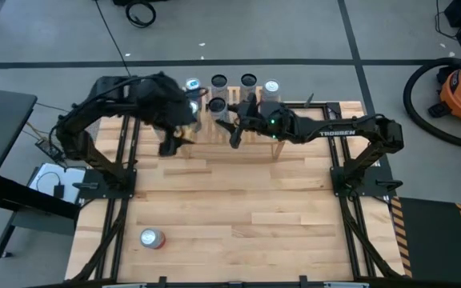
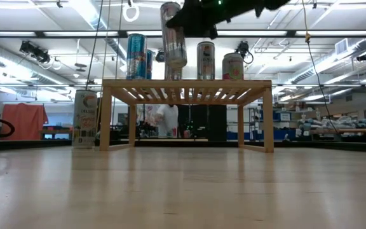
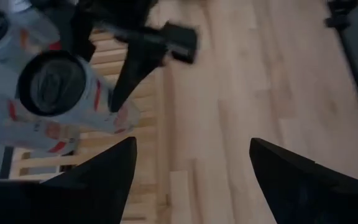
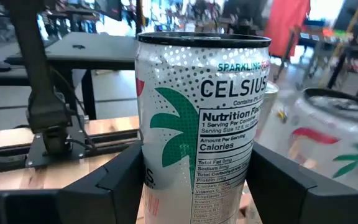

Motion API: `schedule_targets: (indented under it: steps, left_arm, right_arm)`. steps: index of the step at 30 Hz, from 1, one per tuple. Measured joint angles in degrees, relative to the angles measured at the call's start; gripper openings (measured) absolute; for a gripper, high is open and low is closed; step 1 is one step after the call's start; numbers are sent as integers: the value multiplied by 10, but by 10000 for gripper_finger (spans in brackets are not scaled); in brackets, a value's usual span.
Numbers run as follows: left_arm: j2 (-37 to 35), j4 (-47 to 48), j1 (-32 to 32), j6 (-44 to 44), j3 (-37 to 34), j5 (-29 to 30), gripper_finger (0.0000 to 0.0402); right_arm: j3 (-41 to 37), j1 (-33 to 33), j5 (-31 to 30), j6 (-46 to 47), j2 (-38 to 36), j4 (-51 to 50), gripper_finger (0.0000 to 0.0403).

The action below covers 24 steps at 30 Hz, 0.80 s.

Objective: Place canned beverage on shelf
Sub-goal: Put the white pink soda can on the shelf aligned with the other white pink soda can

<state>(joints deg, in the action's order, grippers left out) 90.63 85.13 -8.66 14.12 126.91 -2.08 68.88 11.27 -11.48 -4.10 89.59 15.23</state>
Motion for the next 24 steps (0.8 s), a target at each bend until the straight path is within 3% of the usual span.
schedule_targets:
  steps: [6,24]
  left_arm:
    - [-46,9,26,-20,0,2,314]
    - [-64,5,25,-34,0,5,314]
  right_arm:
    - [-50,14,38,1,6,122,245]
    - [-53,23,54,10,71,150,246]
